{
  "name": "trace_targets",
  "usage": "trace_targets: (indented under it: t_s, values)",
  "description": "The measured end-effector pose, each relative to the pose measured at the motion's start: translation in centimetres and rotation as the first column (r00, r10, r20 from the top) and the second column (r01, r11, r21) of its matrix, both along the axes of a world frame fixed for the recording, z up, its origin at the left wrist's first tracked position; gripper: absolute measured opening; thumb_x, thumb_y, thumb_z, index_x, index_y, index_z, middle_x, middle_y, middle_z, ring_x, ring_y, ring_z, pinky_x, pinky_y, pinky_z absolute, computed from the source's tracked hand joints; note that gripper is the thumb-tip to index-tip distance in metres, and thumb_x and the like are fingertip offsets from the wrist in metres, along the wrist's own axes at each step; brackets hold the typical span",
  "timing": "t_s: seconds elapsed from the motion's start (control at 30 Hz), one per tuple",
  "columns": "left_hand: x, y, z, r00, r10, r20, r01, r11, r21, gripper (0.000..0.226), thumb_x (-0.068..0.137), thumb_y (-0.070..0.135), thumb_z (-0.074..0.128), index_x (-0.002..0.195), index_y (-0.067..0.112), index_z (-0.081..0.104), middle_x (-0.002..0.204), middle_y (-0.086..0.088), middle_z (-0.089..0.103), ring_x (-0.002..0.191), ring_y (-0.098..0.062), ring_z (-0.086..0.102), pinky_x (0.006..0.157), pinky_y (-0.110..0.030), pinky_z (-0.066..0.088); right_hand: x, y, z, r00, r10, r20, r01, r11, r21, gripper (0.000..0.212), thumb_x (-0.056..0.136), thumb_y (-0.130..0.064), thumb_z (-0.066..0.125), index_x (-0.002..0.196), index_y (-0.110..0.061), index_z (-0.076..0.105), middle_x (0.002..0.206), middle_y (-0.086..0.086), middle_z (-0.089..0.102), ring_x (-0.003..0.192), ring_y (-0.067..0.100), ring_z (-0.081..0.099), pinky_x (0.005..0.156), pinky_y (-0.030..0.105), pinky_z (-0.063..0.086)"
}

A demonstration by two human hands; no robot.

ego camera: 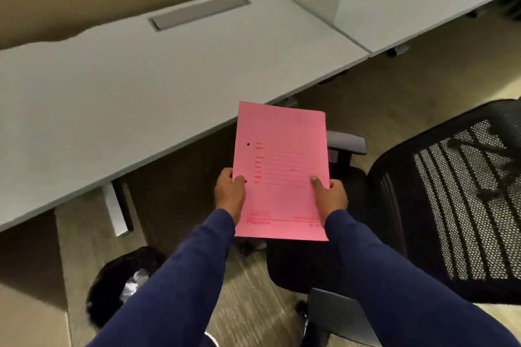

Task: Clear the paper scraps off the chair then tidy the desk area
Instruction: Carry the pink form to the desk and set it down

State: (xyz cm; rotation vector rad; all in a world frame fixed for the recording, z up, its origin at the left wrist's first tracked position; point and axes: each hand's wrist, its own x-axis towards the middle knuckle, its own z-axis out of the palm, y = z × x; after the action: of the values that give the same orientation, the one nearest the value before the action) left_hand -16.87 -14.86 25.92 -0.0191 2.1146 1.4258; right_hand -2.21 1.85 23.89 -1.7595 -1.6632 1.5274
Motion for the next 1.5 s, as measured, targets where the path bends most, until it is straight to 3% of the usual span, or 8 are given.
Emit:
trace_targets:
  t_s: [0.1,0.2,0.37,0.53,0.73,1.07,1.3,1.5]
  values:
    - [-2.2,-3.7,2.3,0.998,0.041,-0.051,-0.040,0.999,0.009,0.010,0.098,0.024,0.045,0.097,0.027,0.054,0.095,-0.004,0.069,0.078,-0.025,0.071,0.060,-0.036,0.058,-3.0,-3.1,2.8,0.998,0.068,-0.018,-0.067,0.997,0.027,0.035,0.091,-0.051,0.065,0.102,-0.020,0.054,0.094,0.001,0.063,0.077,0.016,0.061,0.058,0.028,0.045]
    - [-4.6,-8.1,4.6,0.993,0.084,-0.084,-0.082,0.996,0.033,0.009,0.099,0.025,0.045,0.097,0.029,0.053,0.095,-0.002,0.069,0.077,-0.023,0.072,0.054,-0.031,0.055,-6.4,-6.8,5.2,0.993,0.110,-0.042,-0.109,0.994,0.027,0.034,0.091,-0.050,0.065,0.104,-0.021,0.054,0.096,0.002,0.065,0.084,0.022,0.065,0.069,0.036,0.053]
    - [-8.6,-14.6,6.9,0.989,0.119,-0.086,-0.115,0.992,0.049,0.013,0.100,0.026,0.045,0.108,0.023,0.054,0.099,-0.006,0.070,0.081,-0.028,0.073,0.068,-0.043,0.062,-11.3,-12.4,8.5,0.981,0.176,-0.078,-0.173,0.984,0.040,0.030,0.093,-0.047,0.063,0.107,-0.022,0.054,0.101,0.003,0.066,0.086,0.022,0.065,0.070,0.035,0.052]
    - [-11.8,-19.4,9.1,0.978,0.169,-0.120,-0.163,0.985,0.056,0.011,0.100,0.024,0.043,0.108,0.022,0.051,0.097,-0.005,0.068,0.079,-0.026,0.071,0.056,-0.033,0.057,-15.5,-16.9,10.9,0.971,0.222,-0.090,-0.215,0.973,0.085,0.028,0.095,-0.045,0.061,0.107,-0.021,0.052,0.101,0.003,0.065,0.080,0.018,0.063,0.059,0.030,0.047]
    - [-15.9,-24.6,11.7,0.951,0.233,-0.204,-0.239,0.971,-0.003,0.009,0.100,0.023,0.044,0.105,0.021,0.051,0.094,-0.001,0.066,0.074,-0.019,0.068,0.043,-0.019,0.047,-20.8,-21.7,13.1,0.945,0.301,-0.127,-0.295,0.953,0.064,0.029,0.097,-0.044,0.059,0.110,-0.020,0.051,0.100,0.004,0.065,0.086,0.025,0.067,0.077,0.044,0.059]
    - [-22.1,-24.7,12.2,0.929,0.311,-0.199,-0.322,0.946,-0.025,0.011,0.100,0.021,0.042,0.108,0.018,0.049,0.094,-0.002,0.065,0.077,-0.022,0.068,0.052,-0.026,0.049,-29.8,-20.7,13.6,0.917,0.384,-0.105,-0.379,0.923,0.065,0.028,0.096,-0.045,0.060,0.110,-0.024,0.047,0.102,0.005,0.063,0.086,0.026,0.067,0.079,0.046,0.060]
    - [-29.3,-21.6,12.1,0.900,0.395,-0.183,-0.413,0.908,-0.068,0.011,0.099,0.019,0.043,0.107,0.017,0.050,0.093,-0.003,0.065,0.074,-0.022,0.067,0.050,-0.025,0.047,-38.7,-17.0,13.4,0.863,0.501,-0.070,-0.493,0.864,0.100,0.035,0.098,-0.042,0.058,0.121,-0.017,0.051,0.107,0.005,0.063,0.078,0.019,0.060,0.060,0.029,0.045]
    - [-35.0,-18.3,12.6,0.855,0.486,-0.179,-0.499,0.866,-0.033,0.011,0.096,0.016,0.043,0.104,0.015,0.051,0.093,-0.003,0.064,0.075,-0.022,0.063,0.054,-0.026,0.045,-45.9,-13.2,14.3,0.832,0.552,-0.057,-0.542,0.830,0.129,0.038,0.096,-0.043,0.060,0.118,-0.014,0.052,0.104,0.003,0.059,0.090,0.026,0.058,0.074,0.035,0.045]
